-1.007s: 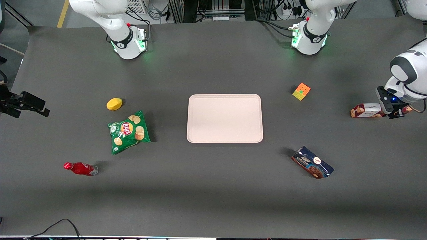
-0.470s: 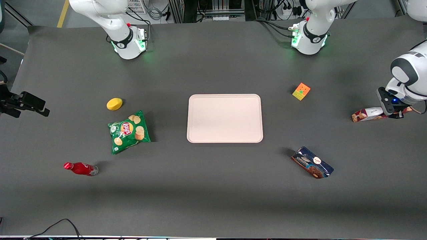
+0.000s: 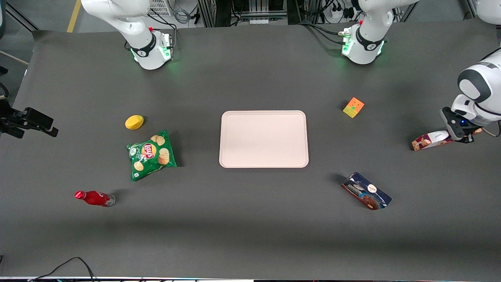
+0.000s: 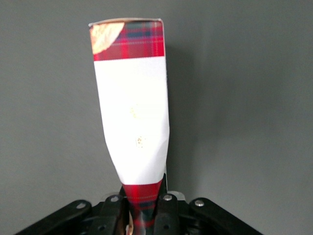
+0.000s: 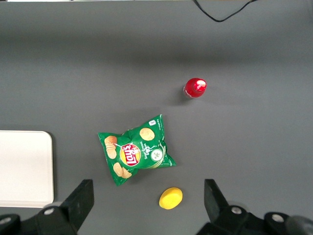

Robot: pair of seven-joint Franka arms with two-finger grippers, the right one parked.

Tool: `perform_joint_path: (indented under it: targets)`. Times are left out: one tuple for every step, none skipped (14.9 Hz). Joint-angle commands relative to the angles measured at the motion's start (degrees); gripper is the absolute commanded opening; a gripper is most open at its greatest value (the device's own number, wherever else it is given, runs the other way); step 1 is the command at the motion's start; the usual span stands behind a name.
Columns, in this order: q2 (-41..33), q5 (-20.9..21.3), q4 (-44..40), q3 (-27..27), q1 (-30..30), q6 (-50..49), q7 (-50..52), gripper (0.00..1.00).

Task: Place red cookie box on tray
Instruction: 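Lift the cookie box upright with the left gripper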

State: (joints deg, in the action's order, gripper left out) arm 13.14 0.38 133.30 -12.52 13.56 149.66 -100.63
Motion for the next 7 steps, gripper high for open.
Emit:
perform_joint_path:
  targets:
    - [-8.3, -0.3, -1.8, 2.4, -4.0, -11.5, 17.9, 0.07]
    - [-9.6, -0.5, -2.8, 2.7, -5.5, -14.5, 23.4, 0.07]
    - [-10.8, -0.6, -3.9, 3.3, -7.0, -17.4, 29.0, 0.07]
    - [-11.9, -0.6, -5.3, 4.1, -8.5, -20.5, 35.2, 0.07]
    - [-13.0, -0.6, -6.5, 4.7, -10.3, -24.1, 42.0, 0.07]
    - [-14.2, -0.7, -7.9, 5.9, -12.2, -27.2, 49.0, 0.07]
    - [-15.2, -1.4, -9.3, 7.9, -13.5, -30.1, 56.1, 0.07]
